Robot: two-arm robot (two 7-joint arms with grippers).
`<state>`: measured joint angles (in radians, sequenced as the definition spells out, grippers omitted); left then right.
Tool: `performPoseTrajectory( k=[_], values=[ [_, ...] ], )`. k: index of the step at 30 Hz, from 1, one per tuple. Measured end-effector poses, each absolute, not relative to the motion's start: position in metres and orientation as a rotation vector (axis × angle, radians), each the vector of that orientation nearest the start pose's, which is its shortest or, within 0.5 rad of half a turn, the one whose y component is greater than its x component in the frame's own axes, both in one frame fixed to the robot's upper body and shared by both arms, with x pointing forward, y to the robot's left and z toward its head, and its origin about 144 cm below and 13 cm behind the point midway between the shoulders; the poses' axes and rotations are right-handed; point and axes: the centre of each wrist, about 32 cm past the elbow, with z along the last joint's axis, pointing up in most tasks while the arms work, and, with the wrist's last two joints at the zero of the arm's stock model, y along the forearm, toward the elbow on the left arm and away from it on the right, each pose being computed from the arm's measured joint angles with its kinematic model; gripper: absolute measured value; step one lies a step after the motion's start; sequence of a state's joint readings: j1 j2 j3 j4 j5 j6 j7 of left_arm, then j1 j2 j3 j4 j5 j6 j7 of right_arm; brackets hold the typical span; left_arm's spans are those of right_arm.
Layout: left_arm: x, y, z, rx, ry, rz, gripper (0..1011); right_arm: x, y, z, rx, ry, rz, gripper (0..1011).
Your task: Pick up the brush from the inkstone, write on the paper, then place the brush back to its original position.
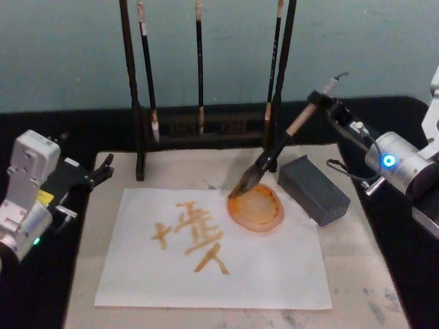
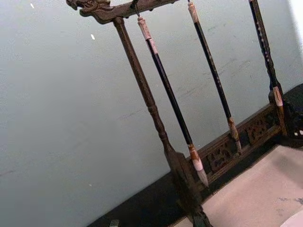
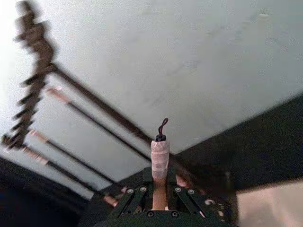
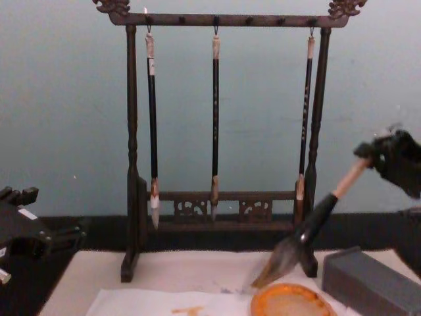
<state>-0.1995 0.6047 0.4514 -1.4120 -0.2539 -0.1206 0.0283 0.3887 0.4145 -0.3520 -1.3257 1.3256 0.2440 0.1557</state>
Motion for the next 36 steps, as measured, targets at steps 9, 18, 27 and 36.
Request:
performPoseTrajectory(
  k=[9, 18, 27, 36],
  values=[
    [0.489, 0.310, 1.140, 0.304, -0.285, 1.248, 1010, 0.542, -0.262, 1.212, 0.353, 0.601, -0.969, 161],
    [0.489, 0.310, 1.140, 0.304, -0.285, 1.248, 1010, 0.525, -0.249, 1.232, 0.278, 0.423, -0.896, 161],
    [0.489, 0.310, 1.140, 0.304, -0.285, 1.248, 1010, 0.492, -0.236, 1.240, 0.188, 0.195, -0.825, 161],
    [0.489, 0.310, 1.140, 0.304, -0.285, 1.248, 1010, 0.464, -0.227, 1.233, 0.156, 0.068, -0.785, 162]
  ],
)
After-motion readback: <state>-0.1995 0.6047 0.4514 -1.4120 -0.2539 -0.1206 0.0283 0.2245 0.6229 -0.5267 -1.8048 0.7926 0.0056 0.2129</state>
